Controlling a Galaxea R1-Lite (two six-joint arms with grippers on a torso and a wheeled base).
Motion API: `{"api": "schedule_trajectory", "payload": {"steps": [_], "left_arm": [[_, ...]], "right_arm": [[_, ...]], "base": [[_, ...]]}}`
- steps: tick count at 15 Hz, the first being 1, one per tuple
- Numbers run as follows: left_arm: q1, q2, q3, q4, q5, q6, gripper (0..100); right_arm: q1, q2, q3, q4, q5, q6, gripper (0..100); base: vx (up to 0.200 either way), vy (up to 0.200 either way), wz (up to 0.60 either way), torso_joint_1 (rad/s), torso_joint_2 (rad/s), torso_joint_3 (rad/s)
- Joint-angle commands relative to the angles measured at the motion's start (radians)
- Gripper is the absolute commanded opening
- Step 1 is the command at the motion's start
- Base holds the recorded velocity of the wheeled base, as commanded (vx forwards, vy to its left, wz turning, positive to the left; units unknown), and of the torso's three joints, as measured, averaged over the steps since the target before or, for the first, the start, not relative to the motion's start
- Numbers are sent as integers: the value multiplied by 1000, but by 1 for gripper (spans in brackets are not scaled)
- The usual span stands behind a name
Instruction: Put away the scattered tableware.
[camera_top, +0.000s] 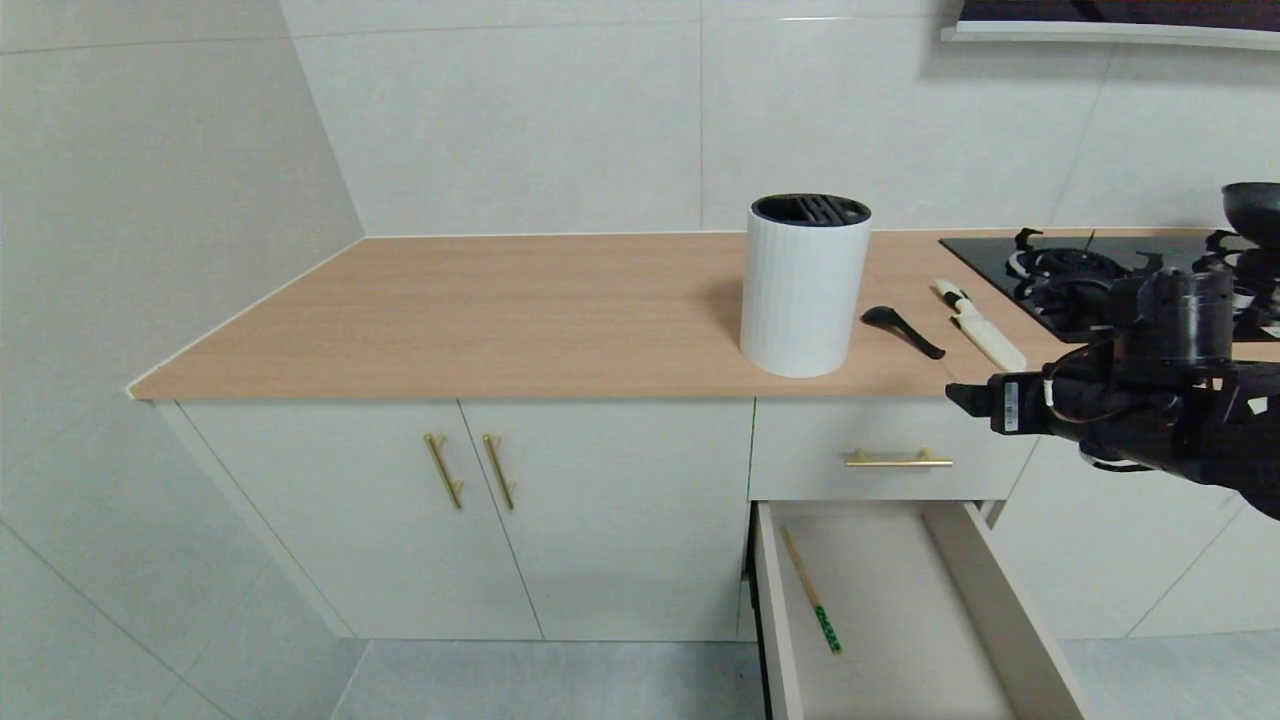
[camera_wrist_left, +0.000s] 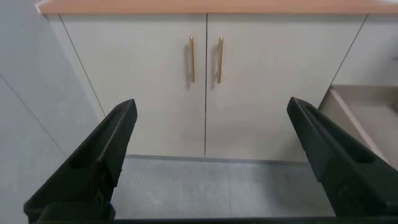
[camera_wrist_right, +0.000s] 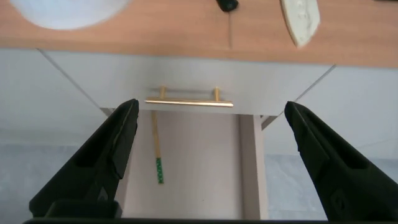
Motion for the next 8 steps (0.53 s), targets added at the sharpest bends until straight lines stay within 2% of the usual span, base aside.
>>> {"api": "schedule_trajectory", "payload": {"steps": [1,5,6,8], "left_arm": [[0,0,0,0,0,0,100],[0,0,0,0,0,0,100],[0,0,0,0,0,0,100],[0,0,0,0,0,0,100]], "right_arm": [[3,15,-1,0,0,0,100],[3,85,-12,-93,-3,-49,100],[3,144,-35,-175,5,-61,100],[-9,199,-118,-198,22,-61,100]], "base": [[0,0,0,222,-505,-281],[0,0,0,65,-137,-74],[0,0,0,0,0,0],[0,0,0,0,0,0]]}}
